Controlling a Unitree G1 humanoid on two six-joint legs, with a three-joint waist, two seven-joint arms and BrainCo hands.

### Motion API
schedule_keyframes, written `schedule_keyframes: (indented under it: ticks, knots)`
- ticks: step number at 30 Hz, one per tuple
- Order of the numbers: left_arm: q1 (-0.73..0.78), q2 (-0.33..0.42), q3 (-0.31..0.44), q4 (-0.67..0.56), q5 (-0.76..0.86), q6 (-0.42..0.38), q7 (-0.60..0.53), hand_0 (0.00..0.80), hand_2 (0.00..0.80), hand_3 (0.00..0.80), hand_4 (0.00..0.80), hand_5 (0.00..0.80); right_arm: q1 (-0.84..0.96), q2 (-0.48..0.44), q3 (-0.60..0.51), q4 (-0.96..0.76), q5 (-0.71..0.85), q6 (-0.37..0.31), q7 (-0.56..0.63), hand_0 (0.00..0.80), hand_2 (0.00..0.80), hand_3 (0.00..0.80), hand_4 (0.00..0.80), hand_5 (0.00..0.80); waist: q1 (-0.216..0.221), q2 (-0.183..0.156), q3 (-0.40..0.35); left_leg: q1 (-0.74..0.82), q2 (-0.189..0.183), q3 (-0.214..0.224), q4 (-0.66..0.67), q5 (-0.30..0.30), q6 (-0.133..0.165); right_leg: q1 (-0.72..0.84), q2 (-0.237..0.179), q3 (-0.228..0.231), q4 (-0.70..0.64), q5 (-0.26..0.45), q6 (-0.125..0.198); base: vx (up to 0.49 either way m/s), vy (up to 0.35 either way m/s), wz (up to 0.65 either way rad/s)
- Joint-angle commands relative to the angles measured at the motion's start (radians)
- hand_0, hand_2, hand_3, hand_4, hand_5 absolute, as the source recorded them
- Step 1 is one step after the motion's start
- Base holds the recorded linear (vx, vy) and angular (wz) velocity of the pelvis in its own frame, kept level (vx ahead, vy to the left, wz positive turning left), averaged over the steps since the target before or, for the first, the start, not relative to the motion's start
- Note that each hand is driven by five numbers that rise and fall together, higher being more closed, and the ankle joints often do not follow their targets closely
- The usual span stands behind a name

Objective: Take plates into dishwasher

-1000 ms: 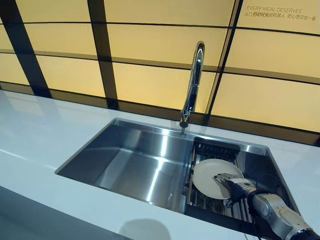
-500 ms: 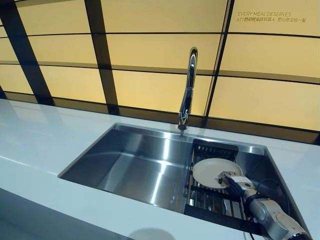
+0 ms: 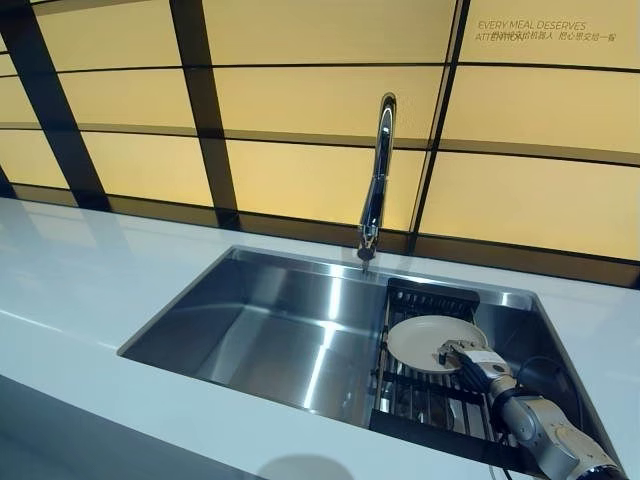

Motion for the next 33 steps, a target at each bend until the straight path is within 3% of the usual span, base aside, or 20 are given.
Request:
schedule_keyframes:
  ticks: [1,33]
  knots:
    - [-0.049,0.009,-0.018,0.042,-0.012,-0.023,0.013,0.000,0.000,0.000,0.000,0.000,0.023,0.017,0.001,-0.030,0.040,-0.014,-0.008,0.800,0.800,0.800,0.800,0.800,0.020,-0.055,0.010,0.000,-0.022,0.052,-0.004,-0.014,0.054,-0.018,-0.023,0.022,0.026,-0.005,0.008,0.000,0.000,0.00]
    - [-0.028,-0.004,0.005,0.059,0.001,-0.029,0.011,0.000,0.000,0.000,0.000,0.000,-0.003,-0.021,-0.112,-0.161,0.102,-0.031,-0.014,0.800,0.800,0.800,0.800,0.800,0.015,-0.065,-0.008,0.015,-0.024,0.067,-0.004,-0.026,0.056,-0.001,-0.027,0.032,0.013,-0.003,0.012,0.000,0.000,0.00]
